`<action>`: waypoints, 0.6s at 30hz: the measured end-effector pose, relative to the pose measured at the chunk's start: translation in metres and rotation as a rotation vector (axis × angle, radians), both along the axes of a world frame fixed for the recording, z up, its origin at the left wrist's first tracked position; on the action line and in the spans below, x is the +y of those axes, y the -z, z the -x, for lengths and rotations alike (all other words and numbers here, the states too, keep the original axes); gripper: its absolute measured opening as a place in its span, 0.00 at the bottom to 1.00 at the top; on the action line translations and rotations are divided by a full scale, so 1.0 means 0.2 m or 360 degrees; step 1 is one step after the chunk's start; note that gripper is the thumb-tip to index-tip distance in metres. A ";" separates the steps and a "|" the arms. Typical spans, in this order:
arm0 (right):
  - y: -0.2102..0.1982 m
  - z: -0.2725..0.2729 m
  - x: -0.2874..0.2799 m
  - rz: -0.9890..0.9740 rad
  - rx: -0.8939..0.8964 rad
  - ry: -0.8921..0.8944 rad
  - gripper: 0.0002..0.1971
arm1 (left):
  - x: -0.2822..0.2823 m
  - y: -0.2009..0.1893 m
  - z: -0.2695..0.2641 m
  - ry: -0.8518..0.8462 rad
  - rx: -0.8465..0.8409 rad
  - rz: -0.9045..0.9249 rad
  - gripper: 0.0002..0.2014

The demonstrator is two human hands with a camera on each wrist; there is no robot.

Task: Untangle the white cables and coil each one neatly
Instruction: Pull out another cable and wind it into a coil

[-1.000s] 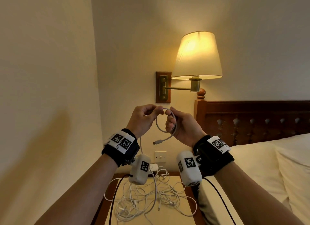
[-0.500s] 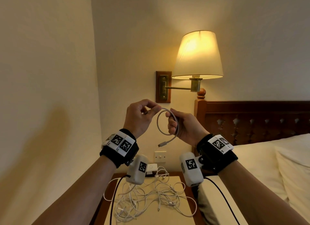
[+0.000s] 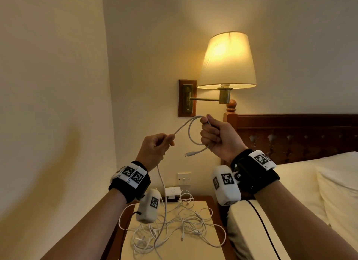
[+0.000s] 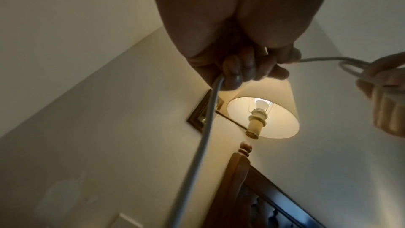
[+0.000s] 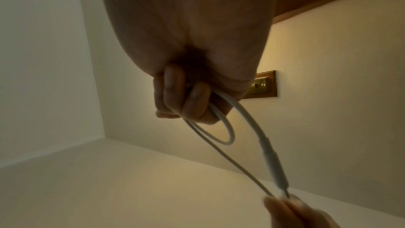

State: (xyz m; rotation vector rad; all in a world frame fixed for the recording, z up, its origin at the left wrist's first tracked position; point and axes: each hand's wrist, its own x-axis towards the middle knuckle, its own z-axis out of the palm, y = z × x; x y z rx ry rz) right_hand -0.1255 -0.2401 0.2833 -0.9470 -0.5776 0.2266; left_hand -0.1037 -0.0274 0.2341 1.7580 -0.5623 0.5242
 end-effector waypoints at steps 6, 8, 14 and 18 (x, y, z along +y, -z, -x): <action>0.00 -0.01 -0.09 -0.0056 -0.0006 0.0085 0.15 | 0.14 0.22 -0.06 0.0113 0.0225 -0.0057 0.12; 0.00 0.00 -0.12 -0.0077 -0.0006 0.0133 0.15 | 0.17 0.28 -0.06 0.0037 0.0247 -0.0137 0.11; 0.00 0.02 -0.07 0.0266 -0.0105 0.0327 0.16 | 0.05 0.17 0.04 -0.0032 -0.0055 -0.0952 0.13; 0.01 0.01 -0.02 0.0451 -0.0213 0.0583 0.17 | -0.07 0.02 0.18 0.0130 -0.0307 -0.1192 0.14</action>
